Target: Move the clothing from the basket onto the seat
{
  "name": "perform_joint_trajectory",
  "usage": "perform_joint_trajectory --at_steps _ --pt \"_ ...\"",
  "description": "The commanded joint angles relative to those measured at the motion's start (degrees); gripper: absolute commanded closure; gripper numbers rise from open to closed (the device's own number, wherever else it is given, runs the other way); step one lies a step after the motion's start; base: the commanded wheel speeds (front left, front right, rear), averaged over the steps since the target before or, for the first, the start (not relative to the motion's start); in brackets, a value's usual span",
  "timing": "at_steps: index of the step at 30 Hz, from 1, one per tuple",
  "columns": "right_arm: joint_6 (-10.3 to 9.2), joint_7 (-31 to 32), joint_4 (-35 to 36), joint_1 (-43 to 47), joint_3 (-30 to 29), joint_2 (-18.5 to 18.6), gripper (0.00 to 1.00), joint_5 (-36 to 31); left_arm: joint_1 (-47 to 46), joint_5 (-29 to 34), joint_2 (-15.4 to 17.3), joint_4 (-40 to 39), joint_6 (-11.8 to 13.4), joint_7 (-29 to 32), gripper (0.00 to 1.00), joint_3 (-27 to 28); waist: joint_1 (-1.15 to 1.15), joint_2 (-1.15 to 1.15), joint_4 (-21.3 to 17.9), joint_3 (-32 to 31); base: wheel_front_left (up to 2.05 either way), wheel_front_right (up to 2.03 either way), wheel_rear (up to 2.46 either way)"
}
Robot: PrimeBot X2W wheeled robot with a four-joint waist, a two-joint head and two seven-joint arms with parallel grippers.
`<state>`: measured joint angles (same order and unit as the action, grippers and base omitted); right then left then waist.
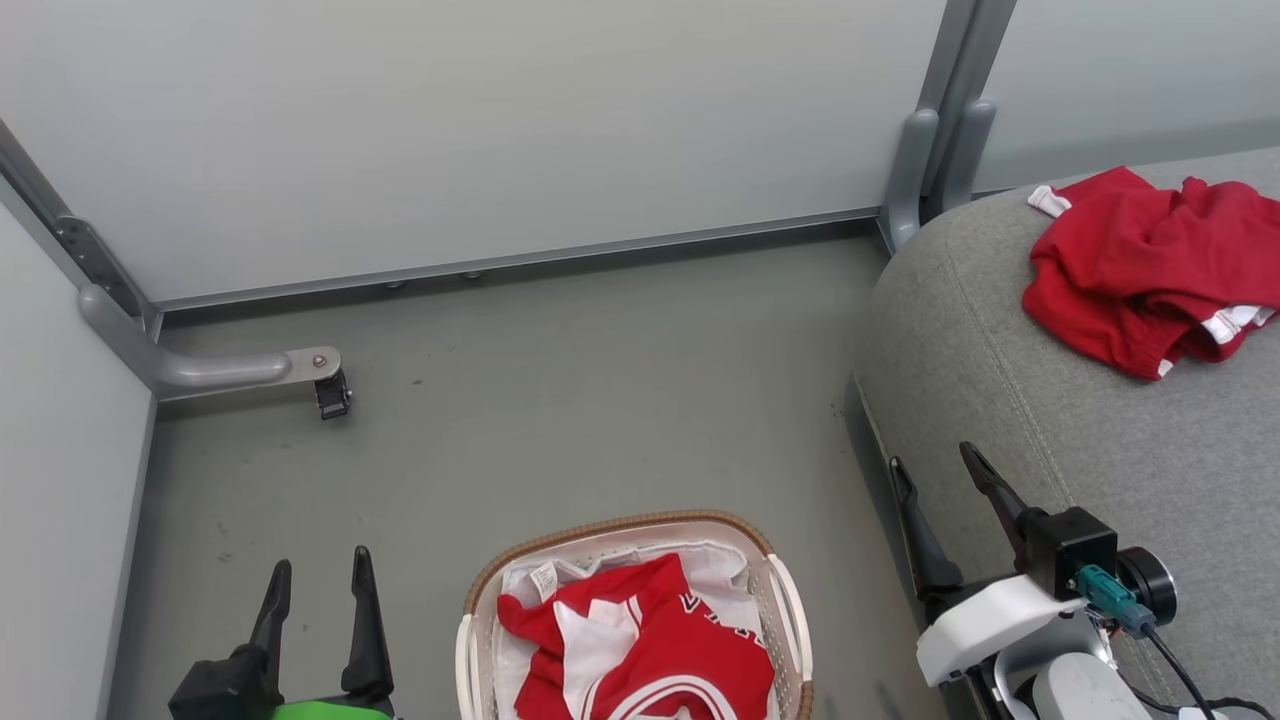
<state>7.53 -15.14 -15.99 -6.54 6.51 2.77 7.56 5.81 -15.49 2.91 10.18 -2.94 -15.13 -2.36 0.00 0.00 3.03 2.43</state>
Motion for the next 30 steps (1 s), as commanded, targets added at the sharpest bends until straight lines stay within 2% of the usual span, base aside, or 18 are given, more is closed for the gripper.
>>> perform_joint_trajectory --at_steps 1,19,25,30 --pt "-0.08 0.0 0.0 -0.3 0.1 0.2 0.0 -0.2 -0.2 0.6 0.0 0.2 0.2 0.0 0.0 -0.1 0.0 0.0 0.0 -0.1 0.0 0.0 0.0" --pt "-0.08 0.0 0.3 0.1 -0.7 0.2 0.0 0.2 -1.0 1.4 0.0 0.5 -0.7 0.0 0.0 -0.5 0.0 0.0 -0.2 0.4 0.0 0.0 0.0" --pt "-0.08 0.0 1.0 -1.3 -0.9 0.2 0.0 -0.6 -2.4 2.0 0.0 0.3 -0.8 0.0 0.0 -1.6 0.0 0.0 -0.2 2.6 0.0 0.0 0.0" --pt "-0.08 0.0 2.1 -3.9 -2.2 0.2 0.0 -2.6 -6.2 4.5 0.0 1.8 -2.0 0.0 0.0 -3.9 0.0 0.0 -0.3 6.5 0.0 0.0 0.0"
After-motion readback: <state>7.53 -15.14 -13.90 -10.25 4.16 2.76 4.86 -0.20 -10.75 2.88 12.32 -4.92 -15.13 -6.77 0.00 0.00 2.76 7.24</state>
